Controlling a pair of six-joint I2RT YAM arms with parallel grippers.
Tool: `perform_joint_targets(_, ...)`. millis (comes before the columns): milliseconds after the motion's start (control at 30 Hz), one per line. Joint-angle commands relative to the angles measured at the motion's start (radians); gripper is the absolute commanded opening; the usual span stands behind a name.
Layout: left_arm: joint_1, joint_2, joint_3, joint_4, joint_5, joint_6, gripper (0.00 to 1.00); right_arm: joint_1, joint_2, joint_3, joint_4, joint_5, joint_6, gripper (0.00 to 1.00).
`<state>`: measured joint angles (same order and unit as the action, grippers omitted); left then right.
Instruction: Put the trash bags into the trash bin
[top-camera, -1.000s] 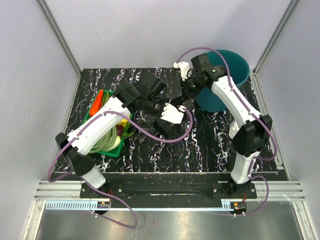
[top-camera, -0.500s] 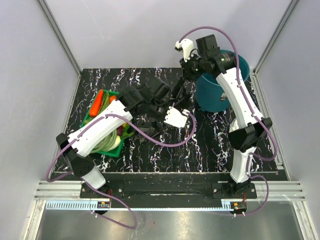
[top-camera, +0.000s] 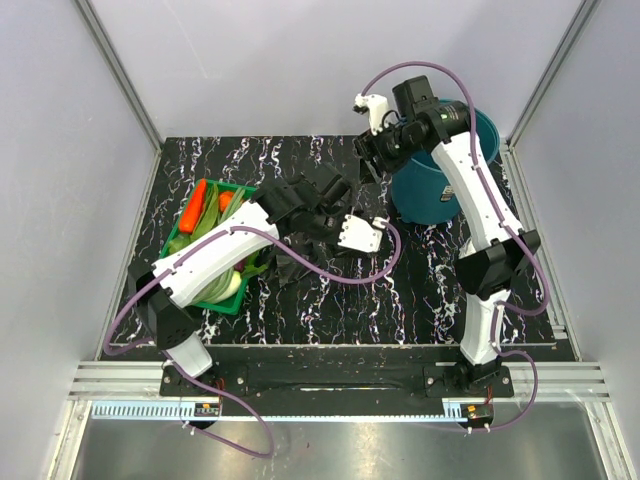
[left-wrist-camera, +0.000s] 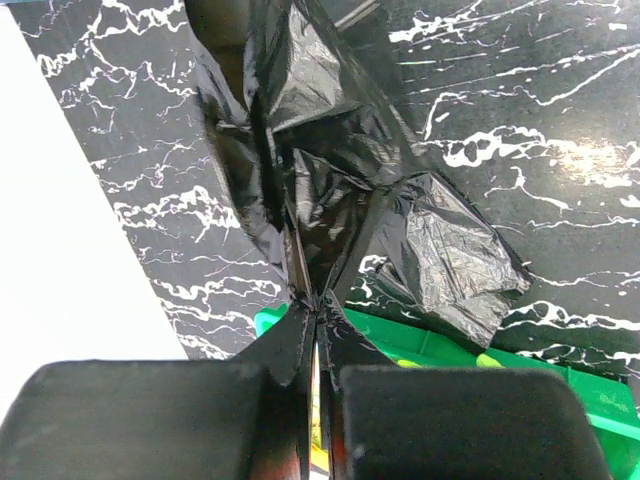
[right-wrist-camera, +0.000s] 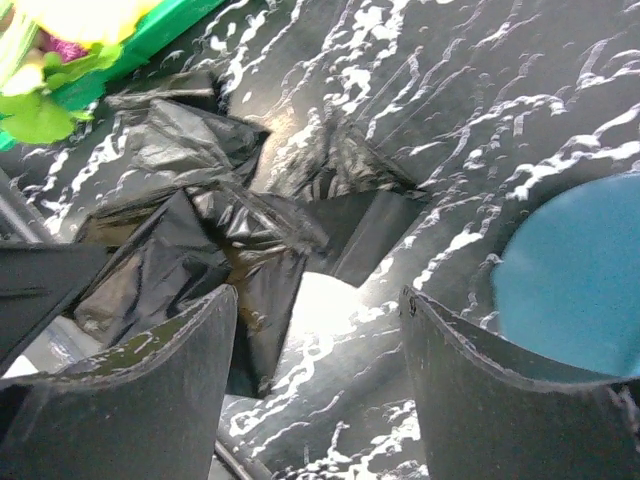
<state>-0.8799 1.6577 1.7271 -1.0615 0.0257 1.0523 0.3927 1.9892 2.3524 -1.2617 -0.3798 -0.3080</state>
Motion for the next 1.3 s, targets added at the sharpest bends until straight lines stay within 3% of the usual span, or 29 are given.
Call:
perform_joint_targets(0, -0.007, -0.004, -0.006, 0.078, -0.050, -0.032, 0.00, -0.002, -0.023, -0.076, -0.047, -0.143, 0.050, 0.72)
perform_joint_targets(233, -0.033, -0.004, -0.080, 0.113, -0.078, -0.043, 0.00, -0.002, -0.110, -0.396, 0.080, -0.182, 0.061, 0.75)
perform_joint_targets(533, -0.057, 0.010, -0.118, 0.159, -0.118, -0.057, 0.00, 0.000, -0.104, -0.550, 0.127, -0.281, 0.076, 0.77)
perform_joint_targets(567, -0.057, 0.010, -0.118, 0.164, -0.118, -0.063, 0.00, 0.000, -0.102, -0.564, 0.134, -0.280, 0.078, 0.74)
perform_joint_targets(833, -0.057, 0.001, -0.118, 0.178, -0.133, -0.081, 0.00, 0.000, -0.118, -0.630, 0.180, -0.145, 0.058, 0.03)
perform_joint_targets(1100, -0.057, -0.033, -0.121, 0.092, -0.095, -0.095, 0.00, 0.000, -0.190, -0.602, 0.284, 0.252, -0.023, 0.00)
perform_joint_targets(1267, -0.057, -0.067, -0.185, 0.017, -0.050, -0.077, 0.00, -0.002, -0.185, -0.521, 0.301, 0.409, -0.088, 0.00)
